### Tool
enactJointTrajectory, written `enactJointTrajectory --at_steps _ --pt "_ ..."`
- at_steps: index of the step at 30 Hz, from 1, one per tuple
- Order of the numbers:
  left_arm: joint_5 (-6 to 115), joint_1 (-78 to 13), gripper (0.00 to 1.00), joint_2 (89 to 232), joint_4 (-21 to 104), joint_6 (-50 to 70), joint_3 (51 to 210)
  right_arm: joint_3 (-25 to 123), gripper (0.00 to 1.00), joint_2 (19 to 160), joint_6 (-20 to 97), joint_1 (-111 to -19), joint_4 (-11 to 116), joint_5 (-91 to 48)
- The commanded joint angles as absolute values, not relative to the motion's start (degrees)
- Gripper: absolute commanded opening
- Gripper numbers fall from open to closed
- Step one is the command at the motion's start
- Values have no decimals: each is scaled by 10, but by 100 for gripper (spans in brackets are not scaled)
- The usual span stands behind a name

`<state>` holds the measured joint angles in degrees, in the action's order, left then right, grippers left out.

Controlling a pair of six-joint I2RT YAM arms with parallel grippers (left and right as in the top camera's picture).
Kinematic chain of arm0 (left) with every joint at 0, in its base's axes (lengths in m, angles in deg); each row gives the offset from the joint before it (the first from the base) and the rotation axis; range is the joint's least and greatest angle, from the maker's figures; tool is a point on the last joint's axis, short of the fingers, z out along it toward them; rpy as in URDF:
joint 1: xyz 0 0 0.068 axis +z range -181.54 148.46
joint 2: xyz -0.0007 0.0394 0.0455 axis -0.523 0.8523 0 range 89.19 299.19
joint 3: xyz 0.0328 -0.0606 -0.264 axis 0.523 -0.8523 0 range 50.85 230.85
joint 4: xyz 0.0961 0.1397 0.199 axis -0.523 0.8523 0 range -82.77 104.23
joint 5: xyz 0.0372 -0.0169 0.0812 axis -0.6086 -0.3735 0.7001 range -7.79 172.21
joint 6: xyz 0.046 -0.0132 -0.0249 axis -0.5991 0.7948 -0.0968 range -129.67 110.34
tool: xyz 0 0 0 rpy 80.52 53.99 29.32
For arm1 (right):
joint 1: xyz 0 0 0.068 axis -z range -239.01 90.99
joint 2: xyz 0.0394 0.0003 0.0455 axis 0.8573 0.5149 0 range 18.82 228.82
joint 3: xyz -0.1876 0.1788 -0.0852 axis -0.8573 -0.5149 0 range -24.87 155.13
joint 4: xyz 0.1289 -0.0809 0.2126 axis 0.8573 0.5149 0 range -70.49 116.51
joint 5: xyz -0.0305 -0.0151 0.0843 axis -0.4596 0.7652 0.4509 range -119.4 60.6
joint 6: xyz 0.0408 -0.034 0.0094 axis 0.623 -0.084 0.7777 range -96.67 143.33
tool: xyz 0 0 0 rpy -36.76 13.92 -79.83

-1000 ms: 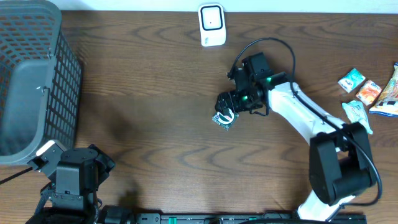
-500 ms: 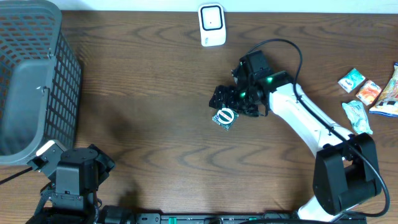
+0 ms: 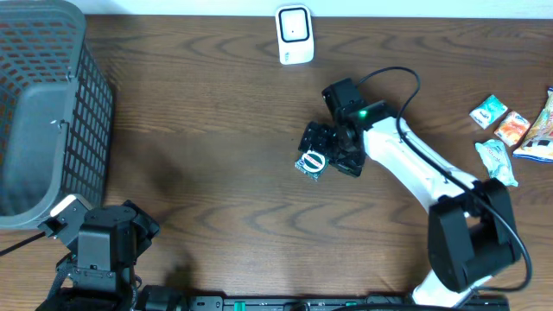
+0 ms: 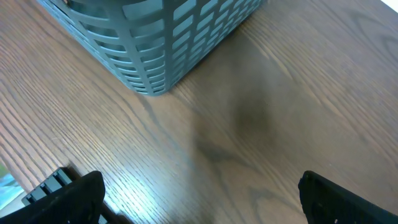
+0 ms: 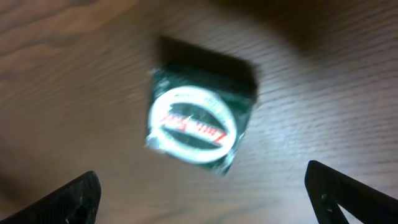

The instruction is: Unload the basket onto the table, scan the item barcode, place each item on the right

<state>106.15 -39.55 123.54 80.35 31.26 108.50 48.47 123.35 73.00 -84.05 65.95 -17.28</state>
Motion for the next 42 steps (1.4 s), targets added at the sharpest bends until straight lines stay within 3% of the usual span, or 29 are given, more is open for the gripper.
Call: enactJointTrajectory --at_steps 1,12,18,27,36,42 --pt "1071 -394 98 1235 805 320 1085 489 98 1280 752 -850 647 -199" --pt "1071 -394 98 1235 805 320 1085 490 95 1325 763 -880 640 -279" --pt "1071 -394 98 1235 805 320 1085 490 81 1325 762 -870 686 -298" --pt "1071 -394 98 1235 805 320 1085 490 83 1325 634 -865 664 -289" --pt "1071 -394 98 1235 805 320 1085 487 70 1325 653 -871 666 -295" --pt "1071 -394 98 1235 805 320 1085 484 69 1325 653 -876 663 -306"
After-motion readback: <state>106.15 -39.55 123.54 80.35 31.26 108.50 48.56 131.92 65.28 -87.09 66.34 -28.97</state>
